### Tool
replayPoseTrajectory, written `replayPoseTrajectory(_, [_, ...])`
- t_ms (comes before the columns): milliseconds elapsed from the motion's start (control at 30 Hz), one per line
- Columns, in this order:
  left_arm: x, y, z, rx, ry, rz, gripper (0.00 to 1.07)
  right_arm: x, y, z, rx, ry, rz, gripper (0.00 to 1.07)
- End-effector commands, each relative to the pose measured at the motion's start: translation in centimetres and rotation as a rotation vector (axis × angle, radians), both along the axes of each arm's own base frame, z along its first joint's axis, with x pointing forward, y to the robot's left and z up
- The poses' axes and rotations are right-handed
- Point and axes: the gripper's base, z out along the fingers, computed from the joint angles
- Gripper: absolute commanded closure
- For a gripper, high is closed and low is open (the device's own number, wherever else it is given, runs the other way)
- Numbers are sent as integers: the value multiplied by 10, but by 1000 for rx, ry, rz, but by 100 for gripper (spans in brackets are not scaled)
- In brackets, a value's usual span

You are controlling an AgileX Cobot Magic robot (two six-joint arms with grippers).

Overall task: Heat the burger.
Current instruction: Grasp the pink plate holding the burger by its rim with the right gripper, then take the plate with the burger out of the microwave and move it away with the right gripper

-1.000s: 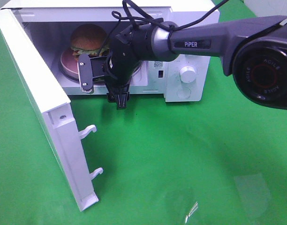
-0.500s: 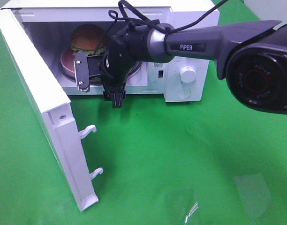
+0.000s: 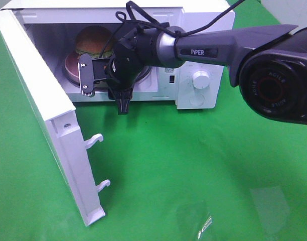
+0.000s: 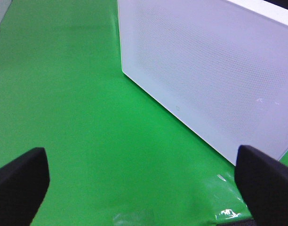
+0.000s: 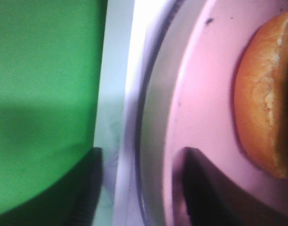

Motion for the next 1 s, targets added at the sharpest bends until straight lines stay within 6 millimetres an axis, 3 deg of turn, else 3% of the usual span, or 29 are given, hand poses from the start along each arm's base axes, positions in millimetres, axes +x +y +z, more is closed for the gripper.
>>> replayPoseTrajectory(33, [-1, 0, 0, 2, -25, 5, 7, -3, 3, 0, 19, 28, -20, 94])
replayPoseTrajectory(67, [-1, 0, 0, 2, -25, 5, 7, -3, 3, 0, 19, 28, -20, 94])
replayPoseTrajectory(100, [-1, 0, 0, 2, -25, 5, 7, -4, 3, 2, 22, 44, -29, 106])
replayPoseTrajectory(167, [-1, 0, 0, 2, -25, 5, 7, -5, 3, 5, 30, 51, -34, 107])
replayPoseTrajectory(533, [-1, 0, 0, 2, -25, 5, 7, -16, 6, 24, 67, 130, -56, 107])
replayPoseTrajectory(1000, [-1, 0, 0, 2, -25, 5, 7, -29, -4, 34, -83, 120, 87, 107])
